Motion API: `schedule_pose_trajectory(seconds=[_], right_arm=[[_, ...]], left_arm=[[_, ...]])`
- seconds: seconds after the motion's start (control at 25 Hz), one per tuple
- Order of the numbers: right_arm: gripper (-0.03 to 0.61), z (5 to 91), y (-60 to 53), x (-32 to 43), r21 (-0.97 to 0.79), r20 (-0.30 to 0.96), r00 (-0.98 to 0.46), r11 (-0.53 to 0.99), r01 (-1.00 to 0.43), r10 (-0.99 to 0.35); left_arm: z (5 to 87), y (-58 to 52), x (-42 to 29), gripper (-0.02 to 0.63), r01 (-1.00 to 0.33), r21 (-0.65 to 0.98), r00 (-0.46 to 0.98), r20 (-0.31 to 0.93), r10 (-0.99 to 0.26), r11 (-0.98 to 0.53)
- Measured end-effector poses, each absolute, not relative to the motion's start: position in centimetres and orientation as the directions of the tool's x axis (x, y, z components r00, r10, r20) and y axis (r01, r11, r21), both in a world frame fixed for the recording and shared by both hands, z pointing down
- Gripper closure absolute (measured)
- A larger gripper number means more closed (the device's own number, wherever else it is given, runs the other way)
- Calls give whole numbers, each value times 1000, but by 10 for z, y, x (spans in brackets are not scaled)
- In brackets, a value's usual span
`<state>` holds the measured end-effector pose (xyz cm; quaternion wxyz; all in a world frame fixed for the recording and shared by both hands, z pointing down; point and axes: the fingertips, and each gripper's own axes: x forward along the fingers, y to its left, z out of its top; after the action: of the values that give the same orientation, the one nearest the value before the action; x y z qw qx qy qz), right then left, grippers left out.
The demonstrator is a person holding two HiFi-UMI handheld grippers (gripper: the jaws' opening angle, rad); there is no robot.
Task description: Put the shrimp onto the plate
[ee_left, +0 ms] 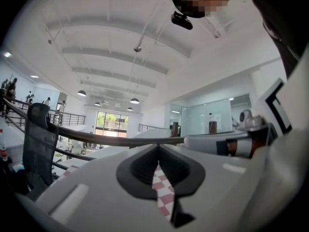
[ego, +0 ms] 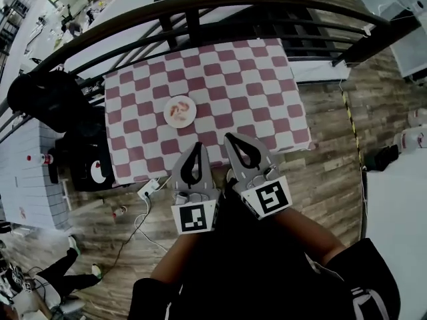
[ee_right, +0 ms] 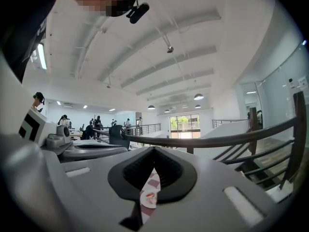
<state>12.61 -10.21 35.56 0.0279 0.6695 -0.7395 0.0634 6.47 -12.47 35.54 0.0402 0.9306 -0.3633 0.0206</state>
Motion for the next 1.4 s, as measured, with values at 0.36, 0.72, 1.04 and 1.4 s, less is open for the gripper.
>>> schedule_pose_trajectory(seconds=[0.36, 0.72, 1.04, 1.4], right_arm=[[580, 338, -91, 166, -7, 68, 10, -10, -1000, -998], [580, 333, -83, 187, 9, 65, 71, -71, -997, -995], [580, 331, -88, 179, 20, 73, 64, -63, -998, -995], [580, 338, -99, 152, 33, 93, 18, -15, -999, -996]], left_arm=[[347, -119, 105, 604, -605, 34, 796, 46, -604, -795], [337, -114, 124, 604, -573, 2, 819, 17, -573, -819], [334, -116, 112, 604, -595, -6, 804, 15, -595, -804], [339, -124, 85, 604, -632, 2, 775, 29, -632, -775]])
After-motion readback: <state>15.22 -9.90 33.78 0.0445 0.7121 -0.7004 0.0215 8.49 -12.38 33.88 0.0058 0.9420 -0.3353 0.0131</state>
